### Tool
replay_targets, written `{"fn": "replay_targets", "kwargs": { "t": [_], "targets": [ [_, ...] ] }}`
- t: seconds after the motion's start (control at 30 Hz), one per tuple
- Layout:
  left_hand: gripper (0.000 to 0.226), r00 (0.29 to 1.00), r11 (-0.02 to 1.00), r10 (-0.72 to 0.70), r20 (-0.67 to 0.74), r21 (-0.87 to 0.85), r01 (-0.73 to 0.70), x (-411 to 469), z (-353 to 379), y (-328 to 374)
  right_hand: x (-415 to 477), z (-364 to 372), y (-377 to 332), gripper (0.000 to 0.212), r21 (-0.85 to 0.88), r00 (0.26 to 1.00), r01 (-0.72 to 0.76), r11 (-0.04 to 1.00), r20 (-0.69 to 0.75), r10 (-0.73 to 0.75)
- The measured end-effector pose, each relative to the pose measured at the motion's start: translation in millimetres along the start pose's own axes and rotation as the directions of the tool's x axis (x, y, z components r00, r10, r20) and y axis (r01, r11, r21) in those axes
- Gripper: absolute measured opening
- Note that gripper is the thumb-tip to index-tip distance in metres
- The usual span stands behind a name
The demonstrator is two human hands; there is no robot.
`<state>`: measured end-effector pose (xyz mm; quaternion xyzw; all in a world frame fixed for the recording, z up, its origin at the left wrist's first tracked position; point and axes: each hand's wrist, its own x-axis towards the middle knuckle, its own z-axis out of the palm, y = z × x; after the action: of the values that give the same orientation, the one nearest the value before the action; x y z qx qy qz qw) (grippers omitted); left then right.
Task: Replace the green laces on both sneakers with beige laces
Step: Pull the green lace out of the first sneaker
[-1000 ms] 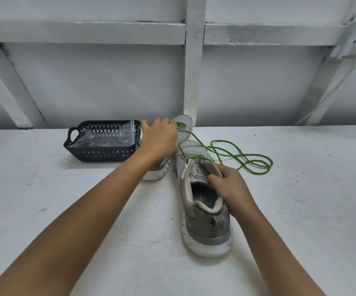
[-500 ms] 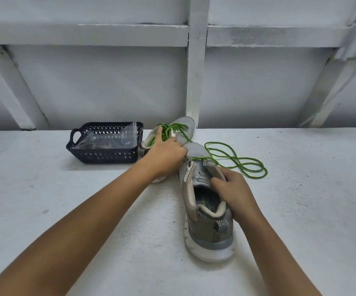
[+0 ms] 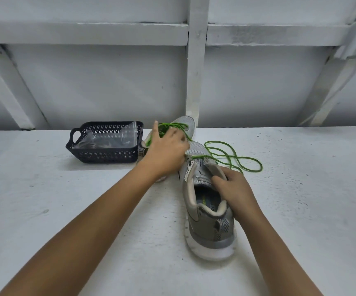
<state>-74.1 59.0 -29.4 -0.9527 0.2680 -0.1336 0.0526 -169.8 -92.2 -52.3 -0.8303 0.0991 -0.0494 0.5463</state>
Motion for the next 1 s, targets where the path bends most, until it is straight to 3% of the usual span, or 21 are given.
{"fn": "replay_targets", "kwargs": {
  "t": [0.07, 0.2, 0.3, 0.37, 0.43, 0.5, 0.6, 0.73, 0.87, 1.0],
  "targets": [
    [0.031, 0.992, 0.996, 0.023, 0.123, 0.081, -0.033, 1, 4, 4, 0, 0, 0, 0.022, 0.005, 1.0, 0.001, 1.0, 0.001, -0.001],
    [0.026, 0.997, 0.997, -0.005, 0.077, 0.079, -0.002, 3, 4, 6, -1, -1, 0, 0.019, -0.005, 1.0, 0.001, 1.0, 0.0, -0.001],
    [0.02, 0.988, 0.961, -0.115, -0.105, -0.262, 0.084, 4, -3, -2, -1, -1, 0, 0.02, -0.006, 1.0, 0.007, 1.0, 0.003, -0.007],
    [0.012, 0.916, 0.812, -0.315, -0.249, -0.57, 0.125, 3, -16, -9, -1, -1, 0, 0.021, -0.002, 1.0, 0.009, 1.0, 0.006, -0.009],
    [0.015, 0.829, 0.626, -0.499, -0.254, -0.766, 0.142, 2, -31, -15, -1, 0, 1, 0.02, -0.005, 1.0, 0.008, 1.0, 0.009, -0.008],
    [0.019, 0.813, 0.54, -0.547, -0.199, -0.826, 0.161, 4, -38, -19, -1, 0, 0, 0.021, 0.0, 1.0, 0.004, 1.0, 0.008, -0.004],
    [0.018, 0.9, 0.742, -0.401, -0.168, -0.636, 0.212, 4, -31, -15, -1, 0, 0, 0.02, -0.007, 1.0, 0.006, 1.0, 0.004, -0.006],
    [0.042, 0.988, 0.953, -0.093, -0.124, -0.298, 0.052, 6, -7, -6, -1, -1, 0, 0.019, -0.012, 1.0, 0.012, 1.0, 0.01, -0.011],
    [0.034, 0.999, 0.995, 0.008, 0.051, -0.104, -0.003, 10, 8, -2, -1, -1, 1, 0.021, 0.001, 1.0, 0.011, 1.0, 0.004, -0.011],
    [0.026, 0.999, 1.0, 0.018, 0.034, 0.011, -0.018, 9, 10, -3, -1, -1, 1, 0.029, 0.004, 1.0, 0.02, 1.0, 0.006, -0.02]
  ]
}}
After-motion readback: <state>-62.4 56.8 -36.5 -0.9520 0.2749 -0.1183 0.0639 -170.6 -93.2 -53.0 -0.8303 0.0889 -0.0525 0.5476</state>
